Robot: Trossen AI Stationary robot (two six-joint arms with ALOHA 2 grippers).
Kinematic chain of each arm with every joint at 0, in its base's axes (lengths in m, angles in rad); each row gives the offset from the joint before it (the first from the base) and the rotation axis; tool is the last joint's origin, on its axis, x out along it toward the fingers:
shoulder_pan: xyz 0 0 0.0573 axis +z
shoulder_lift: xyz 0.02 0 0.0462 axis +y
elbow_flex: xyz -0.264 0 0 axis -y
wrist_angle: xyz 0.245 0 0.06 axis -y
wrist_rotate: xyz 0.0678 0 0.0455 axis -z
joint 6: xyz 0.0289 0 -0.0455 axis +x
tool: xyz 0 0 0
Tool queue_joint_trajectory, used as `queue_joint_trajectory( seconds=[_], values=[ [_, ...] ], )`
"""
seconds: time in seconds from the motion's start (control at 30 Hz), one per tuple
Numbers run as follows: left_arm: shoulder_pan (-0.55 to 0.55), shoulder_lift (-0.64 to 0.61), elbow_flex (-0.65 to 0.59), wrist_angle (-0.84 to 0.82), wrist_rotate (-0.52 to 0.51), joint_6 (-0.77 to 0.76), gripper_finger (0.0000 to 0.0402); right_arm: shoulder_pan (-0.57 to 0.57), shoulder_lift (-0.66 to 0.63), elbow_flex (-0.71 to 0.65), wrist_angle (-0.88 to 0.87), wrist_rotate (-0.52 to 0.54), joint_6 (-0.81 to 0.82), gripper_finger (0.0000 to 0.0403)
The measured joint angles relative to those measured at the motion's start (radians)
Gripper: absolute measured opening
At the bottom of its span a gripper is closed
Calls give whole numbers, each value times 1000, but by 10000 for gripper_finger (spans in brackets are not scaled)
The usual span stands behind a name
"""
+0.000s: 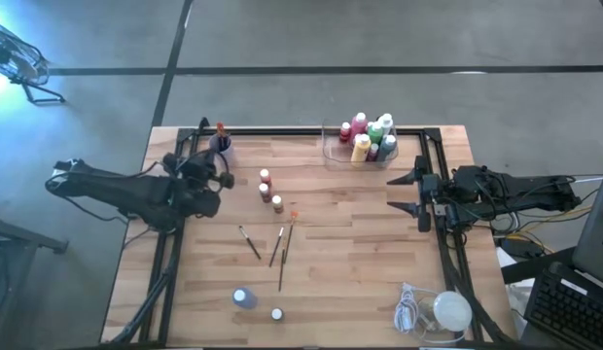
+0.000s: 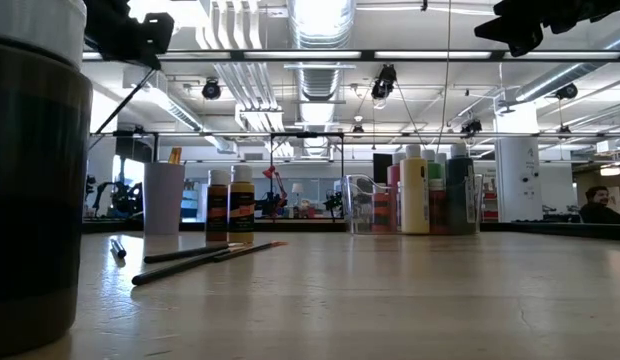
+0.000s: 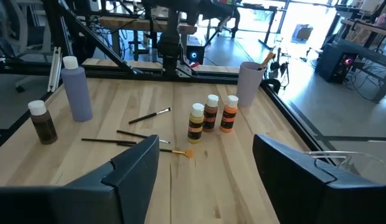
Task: Pick & Place Paint Supplies
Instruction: Put the silver paint brush into the violet cup
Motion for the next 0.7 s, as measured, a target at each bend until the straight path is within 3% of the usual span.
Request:
queue_joint_trajectory(
  seconds=[0.13, 0.27, 0.4, 0.5, 0.6, 0.7],
  values=[
    [0, -20, -1, 132, 27, 116, 1, 0, 0, 0, 0, 0, 0, 269],
    [0, 4, -23, 474, 187, 360, 1, 0, 0, 0, 0, 0, 0, 279],
    [13, 65, -53, 912, 447, 712, 1, 0, -1, 0, 0, 0, 0, 291],
    [36, 104, -53, 1128, 631, 893, 1, 0, -1, 0, 0, 0, 0, 300],
    [65, 122, -47, 1253, 661, 1041, 1, 0, -1, 0, 0, 0, 0, 310],
    [112, 116, -47, 1380, 626, 1190, 1, 0, 0, 0, 0, 0, 0, 319]
  ],
)
